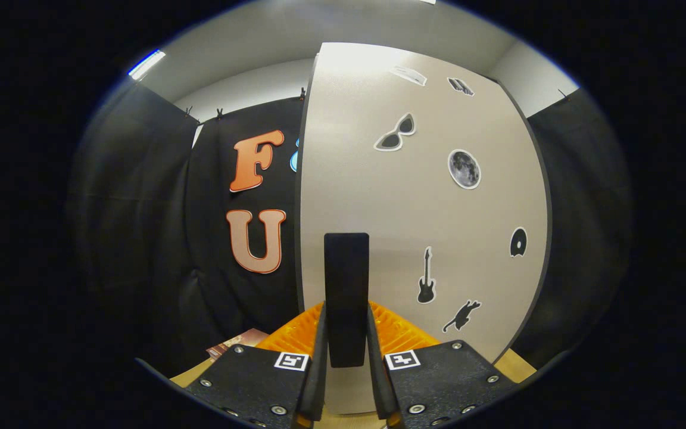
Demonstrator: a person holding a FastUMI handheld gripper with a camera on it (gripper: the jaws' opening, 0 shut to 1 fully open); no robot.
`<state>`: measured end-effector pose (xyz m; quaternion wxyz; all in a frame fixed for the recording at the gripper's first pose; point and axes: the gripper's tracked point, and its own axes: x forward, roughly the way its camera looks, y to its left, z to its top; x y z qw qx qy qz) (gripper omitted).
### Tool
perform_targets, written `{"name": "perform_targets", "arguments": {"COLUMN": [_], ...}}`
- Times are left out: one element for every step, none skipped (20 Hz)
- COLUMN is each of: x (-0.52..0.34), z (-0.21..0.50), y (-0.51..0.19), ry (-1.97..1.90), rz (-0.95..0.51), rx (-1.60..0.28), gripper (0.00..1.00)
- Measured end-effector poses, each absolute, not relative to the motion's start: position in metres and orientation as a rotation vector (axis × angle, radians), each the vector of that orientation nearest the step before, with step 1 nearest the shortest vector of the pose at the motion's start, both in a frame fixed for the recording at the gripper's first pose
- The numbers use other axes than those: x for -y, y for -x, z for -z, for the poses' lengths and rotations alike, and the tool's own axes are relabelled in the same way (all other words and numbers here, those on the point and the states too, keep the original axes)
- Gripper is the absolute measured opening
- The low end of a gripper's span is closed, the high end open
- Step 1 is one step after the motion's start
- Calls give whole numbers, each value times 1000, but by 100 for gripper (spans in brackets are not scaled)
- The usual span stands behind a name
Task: Open the shoe cabinet door, grab the shoes and put them into the shoe cabinet, then close the shoe cabinet door.
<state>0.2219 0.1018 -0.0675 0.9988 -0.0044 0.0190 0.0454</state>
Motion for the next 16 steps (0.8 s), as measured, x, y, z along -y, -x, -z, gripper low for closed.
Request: {"name": "perform_targets", "arguments": {"x": [-97, -91, -87, -82, -78, -74, -71, -67, -63, -59, -56, -53, -52, -50, -48, -46], "z": [67, 66, 66, 65, 64, 64, 63, 62, 61, 61, 60, 60, 61, 61, 60, 61], "y": [-211, -199, -188, -179, -171, -165, -158, -152, -147, -141, -137, -135, -132, -129, -126, -123], "ry": [5, 2, -2, -4, -4, 1, 4, 4, 0, -3, -3, 0, 3, 5, 4, 2], "rz": [-95, -99, -106, -111, -114, -115, -115, -116, -119, -120, -121, -120, -120, -121, -122, -126], "rx": [-37, -37, -37, -39, -38, -39, -40, -44, -47, -49, -47, -45, -45, -45, -42, -42], "gripper": [33, 33, 33, 33, 33, 32, 32, 33, 33, 32, 32, 32, 32, 32, 32, 32]}}
